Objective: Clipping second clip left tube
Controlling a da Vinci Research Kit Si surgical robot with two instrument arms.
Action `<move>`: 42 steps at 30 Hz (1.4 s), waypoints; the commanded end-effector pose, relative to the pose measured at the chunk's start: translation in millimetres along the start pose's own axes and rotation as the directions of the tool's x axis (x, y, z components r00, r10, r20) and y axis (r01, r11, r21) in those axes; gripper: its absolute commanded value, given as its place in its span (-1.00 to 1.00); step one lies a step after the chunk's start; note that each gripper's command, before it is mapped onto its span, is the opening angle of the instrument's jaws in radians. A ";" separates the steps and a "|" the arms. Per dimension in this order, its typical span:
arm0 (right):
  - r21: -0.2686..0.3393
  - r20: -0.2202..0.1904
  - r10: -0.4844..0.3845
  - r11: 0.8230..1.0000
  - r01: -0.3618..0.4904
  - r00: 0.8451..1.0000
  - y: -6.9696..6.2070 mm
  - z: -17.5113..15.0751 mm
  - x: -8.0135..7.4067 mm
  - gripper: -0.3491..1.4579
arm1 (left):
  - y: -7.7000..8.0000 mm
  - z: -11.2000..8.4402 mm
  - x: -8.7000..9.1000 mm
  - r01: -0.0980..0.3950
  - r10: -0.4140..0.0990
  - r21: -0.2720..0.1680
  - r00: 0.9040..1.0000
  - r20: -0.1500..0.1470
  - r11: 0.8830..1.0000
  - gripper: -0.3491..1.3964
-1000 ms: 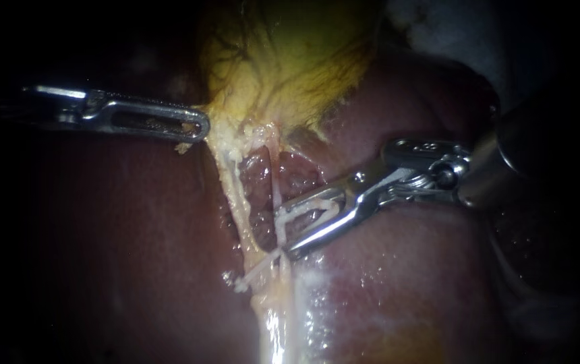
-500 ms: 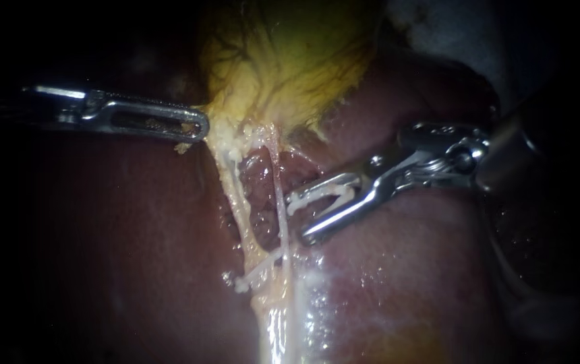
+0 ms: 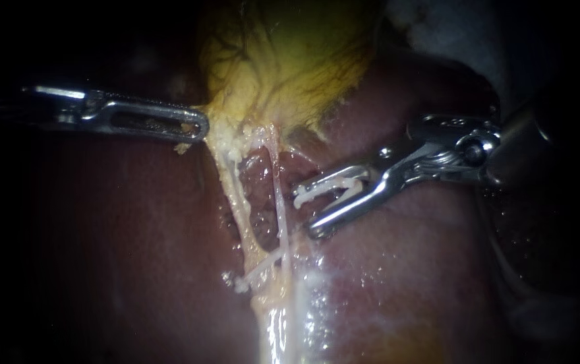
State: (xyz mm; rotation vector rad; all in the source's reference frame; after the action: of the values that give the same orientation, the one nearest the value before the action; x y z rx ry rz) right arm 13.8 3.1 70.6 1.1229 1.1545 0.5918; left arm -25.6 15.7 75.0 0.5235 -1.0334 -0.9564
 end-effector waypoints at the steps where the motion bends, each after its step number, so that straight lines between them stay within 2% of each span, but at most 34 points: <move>1: -0.004 0.003 -0.002 1.000 0.002 1.000 0.1 0.4 -0.1 -0.08 | 0.0 0.0 0.0 0.001 -0.001 0.000 1.000 0.000 1.000 -1.00; 15: -0.016 0.009 -0.036 0.999 0.036 0.999 2.8 4.6 -3.3 -0.07 | 0.0 0.1 0.1 0.000 0.000 -0.001 1.000 0.000 1.000 -1.00; 27: -0.033 0.018 0.005 0.999 -0.005 1.000 6.4 6.5 -6.1 -0.06 | 0.0 0.2 0.2 0.000 0.000 -0.001 1.000 0.001 1.000 -1.00; 32: -0.035 0.016 0.010 0.999 -0.010 1.000 7.3 7.2 -7.0 -0.04 | 0.0 0.2 0.2 0.000 0.000 -0.001 1.000 0.001 1.000 -1.00; 38: -0.002 -0.028 0.012 1.000 -0.012 1.000 7.7 8.5 -6.9 -0.02 | 0.0 0.2 0.2 0.000 0.000 -0.001 1.000 0.001 1.000 -1.00; 42: 0.027 -0.065 0.028 0.999 -0.026 0.998 7.3 9.4 -6.7 -0.02 | 0.1 0.2 0.2 -0.001 0.001 -0.001 1.000 0.001 1.000 -1.00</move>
State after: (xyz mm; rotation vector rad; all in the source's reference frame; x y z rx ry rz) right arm 21.5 -3.6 79.9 1.1568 1.2135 0.6396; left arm -25.7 15.5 75.2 0.5216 -1.0334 -0.9570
